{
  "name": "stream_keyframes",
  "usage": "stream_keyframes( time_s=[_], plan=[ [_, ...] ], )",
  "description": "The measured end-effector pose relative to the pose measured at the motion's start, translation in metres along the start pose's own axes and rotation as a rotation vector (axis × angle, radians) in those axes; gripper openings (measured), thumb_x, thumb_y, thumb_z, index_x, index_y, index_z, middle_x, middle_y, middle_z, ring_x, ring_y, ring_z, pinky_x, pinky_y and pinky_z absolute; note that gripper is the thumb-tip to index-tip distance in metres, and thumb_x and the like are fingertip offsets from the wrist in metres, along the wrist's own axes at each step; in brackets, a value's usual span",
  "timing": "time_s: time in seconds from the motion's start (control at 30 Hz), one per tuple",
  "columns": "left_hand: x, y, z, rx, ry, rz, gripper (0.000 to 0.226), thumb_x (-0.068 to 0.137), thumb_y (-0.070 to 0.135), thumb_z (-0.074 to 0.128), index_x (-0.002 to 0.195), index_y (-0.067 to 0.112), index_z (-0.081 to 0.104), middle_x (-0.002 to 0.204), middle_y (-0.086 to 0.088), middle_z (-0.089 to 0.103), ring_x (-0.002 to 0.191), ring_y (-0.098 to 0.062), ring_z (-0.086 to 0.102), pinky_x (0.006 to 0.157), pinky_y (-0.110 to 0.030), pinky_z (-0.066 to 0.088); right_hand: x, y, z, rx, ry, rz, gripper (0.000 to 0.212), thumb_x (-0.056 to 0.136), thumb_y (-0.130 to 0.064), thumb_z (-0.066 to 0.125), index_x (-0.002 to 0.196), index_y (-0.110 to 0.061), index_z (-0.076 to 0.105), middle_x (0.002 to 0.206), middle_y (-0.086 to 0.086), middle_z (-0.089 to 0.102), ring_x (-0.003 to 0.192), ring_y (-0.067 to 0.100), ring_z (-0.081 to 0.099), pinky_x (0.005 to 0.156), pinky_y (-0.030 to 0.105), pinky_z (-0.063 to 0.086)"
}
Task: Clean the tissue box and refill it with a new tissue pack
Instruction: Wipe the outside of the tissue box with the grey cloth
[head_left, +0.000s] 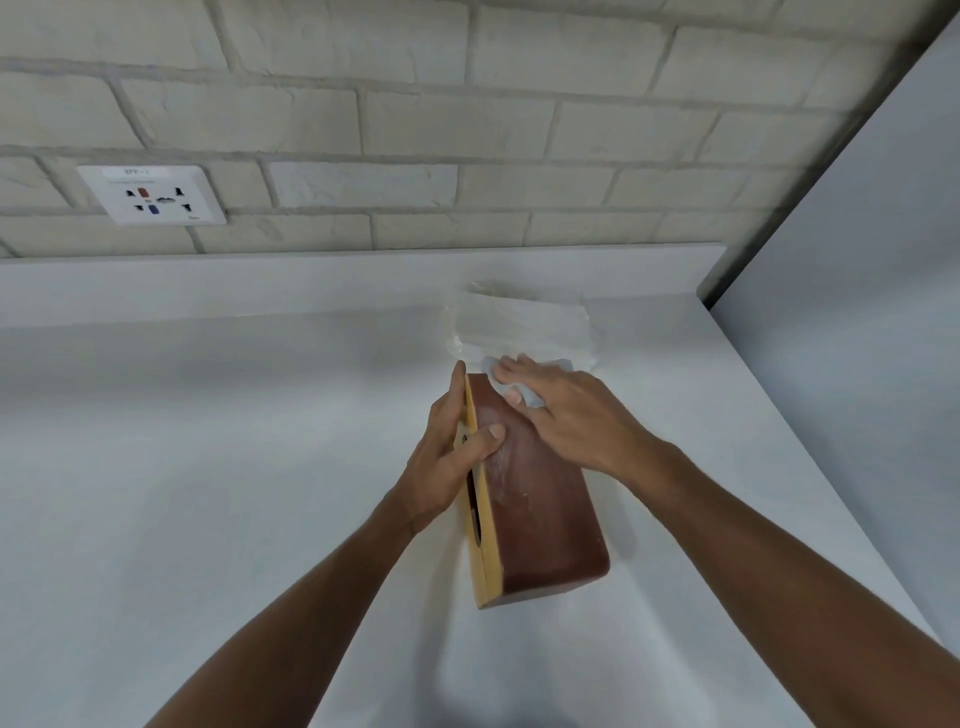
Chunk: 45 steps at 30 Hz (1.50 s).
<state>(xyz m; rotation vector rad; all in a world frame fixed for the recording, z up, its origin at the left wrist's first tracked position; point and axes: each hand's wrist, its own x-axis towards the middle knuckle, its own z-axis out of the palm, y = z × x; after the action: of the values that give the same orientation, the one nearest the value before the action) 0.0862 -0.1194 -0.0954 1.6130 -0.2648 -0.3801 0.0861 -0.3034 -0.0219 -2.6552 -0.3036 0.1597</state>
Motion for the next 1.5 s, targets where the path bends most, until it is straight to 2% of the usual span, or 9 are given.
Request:
stream_keyframes(
  time_s=[0.1, 0.23, 0.6, 0.77, 0.87, 1.03, 1.3, 1.43, 1.5],
  plan=[
    [0.000, 0.002, 0.000, 0.028, -0.012, 0.004, 0.073, 0.087, 0.059, 0.064, 0.146, 0.071, 0.023, 0.145, 0.045, 0.039, 0.145, 0.016, 0.027, 0.120, -0.027, 0.032, -0.005, -0.004, 0.005, -0.027, -0.075, -0.078, 0.044, 0.107, -0.034, 0.036, 0.150, -0.029, 0.038, 0.159, -0.007, 0.032, 0.148, 0.012, 0.025, 0.120, 0.038, 0.024],
    [0.000, -0.001, -0.001, -0.006, -0.001, -0.023, 0.097, 0.083, 0.059, 0.064, 0.164, 0.047, 0.012, 0.159, 0.024, 0.033, 0.150, 0.008, 0.025, 0.127, -0.039, 0.028, -0.003, 0.001, -0.004, 0.001, -0.007, 0.011, 0.042, 0.106, -0.039, 0.036, 0.148, -0.035, 0.041, 0.157, -0.013, 0.035, 0.146, 0.011, 0.029, 0.117, 0.033, 0.028],
    [0.001, -0.002, -0.003, -0.018, -0.010, -0.034, 0.097, 0.083, 0.062, 0.064, 0.163, 0.051, 0.010, 0.162, 0.019, 0.032, 0.148, 0.007, 0.031, 0.128, -0.044, 0.029, -0.009, 0.019, -0.015, 0.116, -0.001, 0.102, 0.038, 0.103, -0.049, 0.040, 0.139, -0.046, 0.050, 0.147, -0.013, 0.051, 0.128, 0.018, 0.055, 0.106, 0.027, 0.041],
    [0.001, -0.003, -0.002, -0.010, -0.006, -0.032, 0.099, 0.081, 0.063, 0.064, 0.164, 0.049, 0.010, 0.158, 0.027, 0.032, 0.145, 0.016, 0.028, 0.129, -0.043, 0.025, -0.012, 0.018, -0.004, 0.044, -0.067, 0.031, 0.044, 0.105, -0.044, 0.035, 0.148, -0.037, 0.039, 0.159, -0.010, 0.031, 0.147, 0.011, 0.027, 0.121, 0.039, 0.024],
    [0.002, -0.001, -0.002, -0.015, -0.018, -0.035, 0.098, 0.083, 0.061, 0.063, 0.164, 0.047, 0.010, 0.162, 0.018, 0.032, 0.149, 0.006, 0.029, 0.128, -0.044, 0.026, -0.007, 0.021, -0.007, 0.072, 0.001, 0.097, 0.041, 0.105, -0.043, 0.037, 0.145, -0.039, 0.045, 0.153, -0.004, 0.045, 0.124, 0.020, 0.056, 0.112, 0.040, 0.037],
    [0.001, -0.001, -0.002, -0.005, -0.014, -0.028, 0.097, 0.085, 0.056, 0.062, 0.165, 0.045, 0.009, 0.155, 0.029, 0.031, 0.136, 0.027, 0.027, 0.127, -0.035, 0.026, -0.007, 0.014, 0.004, -0.005, -0.039, -0.053, 0.042, 0.106, -0.035, 0.037, 0.147, -0.030, 0.042, 0.157, -0.009, 0.036, 0.145, 0.013, 0.032, 0.117, 0.038, 0.031],
    [0.001, -0.005, 0.000, -0.009, -0.005, -0.020, 0.099, 0.082, 0.062, 0.063, 0.164, 0.049, 0.010, 0.149, 0.040, 0.032, 0.138, 0.028, 0.025, 0.121, -0.027, 0.025, -0.014, 0.020, 0.003, -0.003, -0.040, -0.075, 0.041, 0.107, -0.034, 0.038, 0.148, -0.033, 0.041, 0.158, -0.012, 0.033, 0.147, 0.008, 0.025, 0.123, 0.036, 0.019],
    [0.001, -0.001, -0.001, -0.036, -0.010, -0.026, 0.095, 0.086, 0.056, 0.064, 0.164, 0.047, 0.011, 0.163, 0.020, 0.032, 0.150, 0.006, 0.028, 0.128, -0.041, 0.028, 0.008, 0.008, -0.008, -0.024, 0.052, 0.014, 0.031, 0.105, -0.036, 0.039, 0.129, -0.032, 0.058, 0.134, 0.000, 0.061, 0.120, 0.032, 0.056, 0.101, 0.045, 0.043],
    [0.002, 0.001, -0.001, -0.025, -0.014, -0.004, 0.088, 0.089, 0.052, 0.063, 0.164, 0.042, 0.019, 0.162, 0.015, 0.039, 0.151, 0.000, 0.031, 0.127, -0.046, 0.030, 0.015, -0.013, 0.003, -0.017, 0.038, -0.052, 0.030, 0.100, -0.028, 0.047, 0.127, -0.031, 0.059, 0.121, 0.002, 0.066, 0.101, 0.022, 0.060, 0.082, 0.034, 0.045]
  ],
)
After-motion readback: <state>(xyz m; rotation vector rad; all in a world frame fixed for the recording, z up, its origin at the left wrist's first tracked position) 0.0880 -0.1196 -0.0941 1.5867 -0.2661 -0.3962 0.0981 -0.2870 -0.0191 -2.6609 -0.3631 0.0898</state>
